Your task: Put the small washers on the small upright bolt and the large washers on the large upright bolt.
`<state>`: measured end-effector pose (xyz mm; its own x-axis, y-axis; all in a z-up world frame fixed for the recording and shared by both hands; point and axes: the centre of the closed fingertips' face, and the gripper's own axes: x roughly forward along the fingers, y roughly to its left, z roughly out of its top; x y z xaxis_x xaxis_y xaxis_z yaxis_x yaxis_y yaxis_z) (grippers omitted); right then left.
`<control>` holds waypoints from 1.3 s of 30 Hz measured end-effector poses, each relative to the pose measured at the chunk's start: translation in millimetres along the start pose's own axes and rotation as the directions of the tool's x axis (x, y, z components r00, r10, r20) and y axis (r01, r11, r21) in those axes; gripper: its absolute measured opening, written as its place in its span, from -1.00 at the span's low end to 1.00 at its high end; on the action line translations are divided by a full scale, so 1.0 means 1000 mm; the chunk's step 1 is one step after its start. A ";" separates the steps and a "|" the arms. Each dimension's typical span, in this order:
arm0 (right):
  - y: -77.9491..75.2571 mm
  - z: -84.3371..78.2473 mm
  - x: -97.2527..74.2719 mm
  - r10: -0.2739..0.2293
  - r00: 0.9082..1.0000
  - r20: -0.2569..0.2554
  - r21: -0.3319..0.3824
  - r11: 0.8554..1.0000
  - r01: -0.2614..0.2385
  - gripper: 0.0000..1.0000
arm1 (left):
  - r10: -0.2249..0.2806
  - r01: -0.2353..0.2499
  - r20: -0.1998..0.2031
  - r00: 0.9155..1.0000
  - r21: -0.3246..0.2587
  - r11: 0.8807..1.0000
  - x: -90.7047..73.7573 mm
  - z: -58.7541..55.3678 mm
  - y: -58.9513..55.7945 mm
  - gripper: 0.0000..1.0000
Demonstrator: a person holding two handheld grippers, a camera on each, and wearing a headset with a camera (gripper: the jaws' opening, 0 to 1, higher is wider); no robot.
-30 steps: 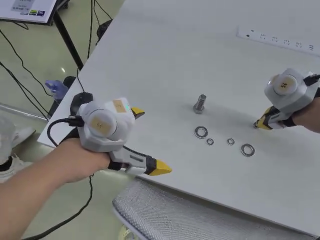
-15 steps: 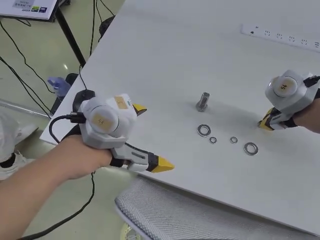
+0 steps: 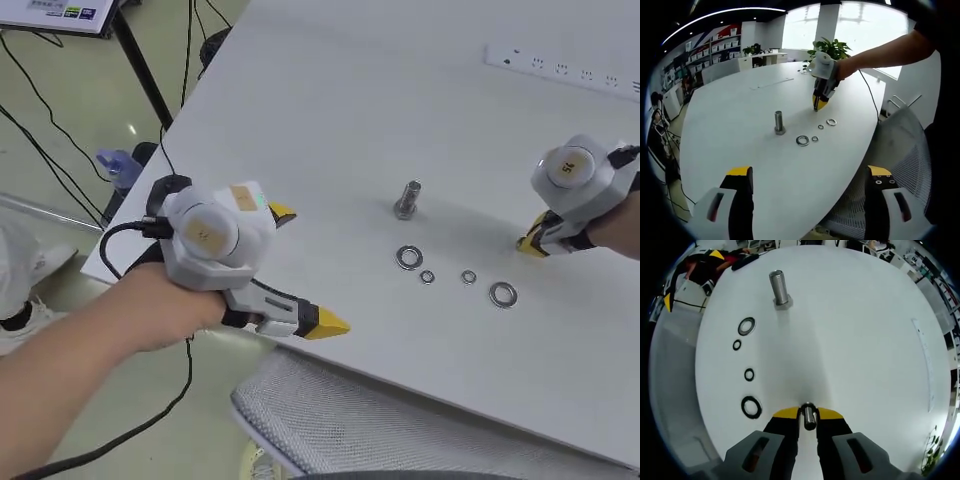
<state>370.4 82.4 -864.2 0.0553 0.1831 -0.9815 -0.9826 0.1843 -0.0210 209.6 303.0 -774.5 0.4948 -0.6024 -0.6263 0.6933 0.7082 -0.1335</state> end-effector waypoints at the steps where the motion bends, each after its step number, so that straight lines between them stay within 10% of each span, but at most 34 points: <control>1: 0.000 0.000 0.000 0.001 1.000 0.001 0.000 1.000 -0.001 -0.73 | 0.000 0.000 0.000 1.000 0.000 1.000 0.000 0.000 0.000 0.86; 39: 0.005 0.016 -0.056 -0.025 0.997 0.069 -0.018 0.999 0.026 -0.56 | -0.022 0.021 0.040 0.999 0.019 1.000 -0.010 0.021 -0.015 0.87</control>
<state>365.4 88.3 -806.6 0.0919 0.2441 -0.9654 -0.9839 0.1714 -0.0503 205.3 291.1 -750.2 0.5002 -0.6319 -0.5920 0.7135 0.6881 -0.1317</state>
